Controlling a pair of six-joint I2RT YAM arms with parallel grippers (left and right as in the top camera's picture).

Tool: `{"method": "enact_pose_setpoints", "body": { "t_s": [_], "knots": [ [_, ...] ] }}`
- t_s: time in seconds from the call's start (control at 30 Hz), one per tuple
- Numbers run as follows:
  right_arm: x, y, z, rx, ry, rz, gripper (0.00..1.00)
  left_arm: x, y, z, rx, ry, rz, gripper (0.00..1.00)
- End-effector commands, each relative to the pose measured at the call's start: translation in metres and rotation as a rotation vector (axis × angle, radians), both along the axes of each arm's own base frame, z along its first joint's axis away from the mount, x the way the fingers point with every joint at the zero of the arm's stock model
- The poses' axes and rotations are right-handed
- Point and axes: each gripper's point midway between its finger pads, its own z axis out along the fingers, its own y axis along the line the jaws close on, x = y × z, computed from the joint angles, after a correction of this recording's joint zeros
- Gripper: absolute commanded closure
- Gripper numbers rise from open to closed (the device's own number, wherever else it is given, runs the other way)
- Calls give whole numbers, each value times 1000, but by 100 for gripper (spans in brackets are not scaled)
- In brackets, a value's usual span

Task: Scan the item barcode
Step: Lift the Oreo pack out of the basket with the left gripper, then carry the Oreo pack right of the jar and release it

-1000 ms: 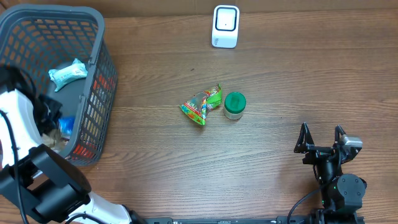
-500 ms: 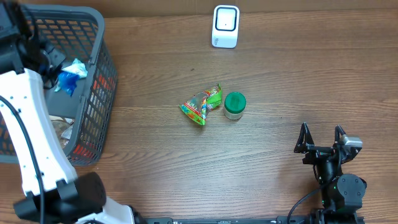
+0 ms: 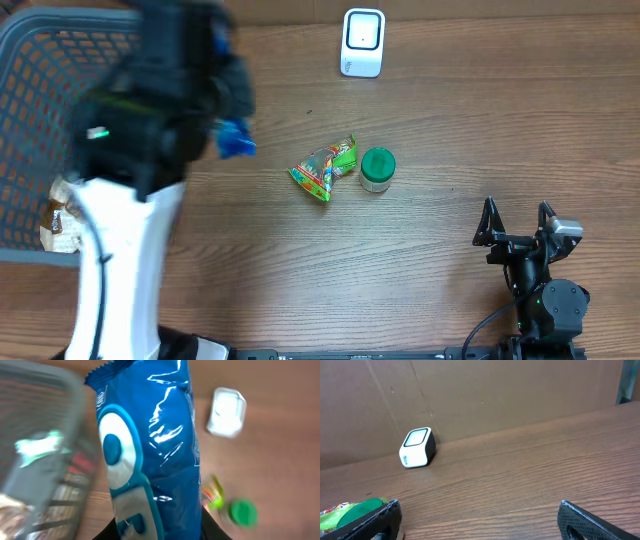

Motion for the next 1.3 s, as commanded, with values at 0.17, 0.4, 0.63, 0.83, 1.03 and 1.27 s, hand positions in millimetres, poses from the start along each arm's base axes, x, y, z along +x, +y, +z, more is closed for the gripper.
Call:
{"method": "enact_pose_setpoints", "body": {
  "t_s": [0.17, 0.4, 0.63, 0.83, 1.03, 1.27],
  "knots": [
    [0, 1, -3, 4, 3, 5, 0, 3, -108, -116, 122, 304, -350, 78],
    [0, 1, -3, 4, 3, 5, 0, -7, -174, -203, 182, 502, -561, 81],
    [0, 1, -3, 4, 3, 5, 0, -17, -220, -260, 281, 559, -732, 80],
    [0, 1, -3, 4, 3, 5, 0, -37, -249, -290, 332, 590, -827, 80],
    [0, 1, -3, 4, 3, 5, 0, -47, -270, -304, 256, 616, -880, 80],
    [0, 1, -3, 4, 3, 5, 0, -37, -280, -322, 230, 607, -864, 76]
  ]
}}
